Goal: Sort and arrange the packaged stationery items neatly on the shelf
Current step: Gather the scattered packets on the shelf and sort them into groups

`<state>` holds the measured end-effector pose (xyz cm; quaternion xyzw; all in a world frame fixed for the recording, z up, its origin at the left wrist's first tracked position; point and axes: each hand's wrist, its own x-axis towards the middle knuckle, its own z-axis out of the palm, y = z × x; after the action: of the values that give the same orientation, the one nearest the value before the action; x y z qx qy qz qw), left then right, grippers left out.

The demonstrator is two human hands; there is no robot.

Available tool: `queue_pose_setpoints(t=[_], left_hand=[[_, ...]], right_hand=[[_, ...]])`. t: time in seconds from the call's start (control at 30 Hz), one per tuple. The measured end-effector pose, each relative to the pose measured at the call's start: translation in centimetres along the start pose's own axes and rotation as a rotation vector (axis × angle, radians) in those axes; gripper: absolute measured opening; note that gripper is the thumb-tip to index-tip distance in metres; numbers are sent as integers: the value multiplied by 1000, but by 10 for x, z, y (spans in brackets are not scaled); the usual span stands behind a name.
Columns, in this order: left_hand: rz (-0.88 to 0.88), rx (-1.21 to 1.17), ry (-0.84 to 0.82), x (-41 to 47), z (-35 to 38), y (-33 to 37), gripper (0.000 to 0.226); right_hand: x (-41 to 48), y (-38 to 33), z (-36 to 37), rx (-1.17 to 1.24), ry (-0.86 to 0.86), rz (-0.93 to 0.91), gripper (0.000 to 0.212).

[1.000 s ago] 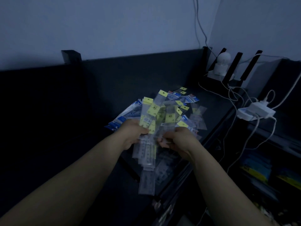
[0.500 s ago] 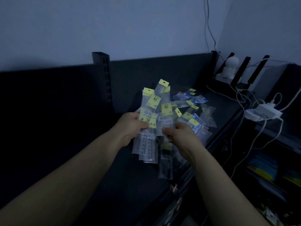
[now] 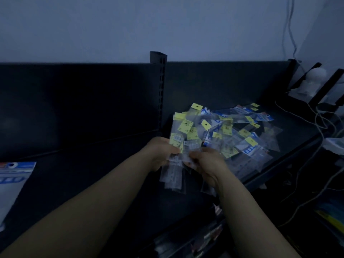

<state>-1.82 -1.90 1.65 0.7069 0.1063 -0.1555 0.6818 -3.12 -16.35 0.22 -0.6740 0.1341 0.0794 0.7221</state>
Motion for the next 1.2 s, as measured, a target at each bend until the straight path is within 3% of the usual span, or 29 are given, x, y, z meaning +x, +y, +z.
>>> queue_pose_setpoints(t=[0.13,0.37,0.7,0.97,1.2], left_hand=[[-34,33,24,-4,9,-7,10],[-51,-30,87,-7,20,-13,12],[-13,-46,137,-14,9,-8,20],[99,-85,215,-45,-15,-8,28],[202,-162,345,-102,-55,-23,15]], right_hand=[[-2,2,-7,20,-29,39,14],[6,11,-7,-317,19,-112,20],[5,5,-10,-29,-108,-16,9],[-7,2,15,-87,-236,-87,3],[-40,6,60,-157,-408,-174,10]])
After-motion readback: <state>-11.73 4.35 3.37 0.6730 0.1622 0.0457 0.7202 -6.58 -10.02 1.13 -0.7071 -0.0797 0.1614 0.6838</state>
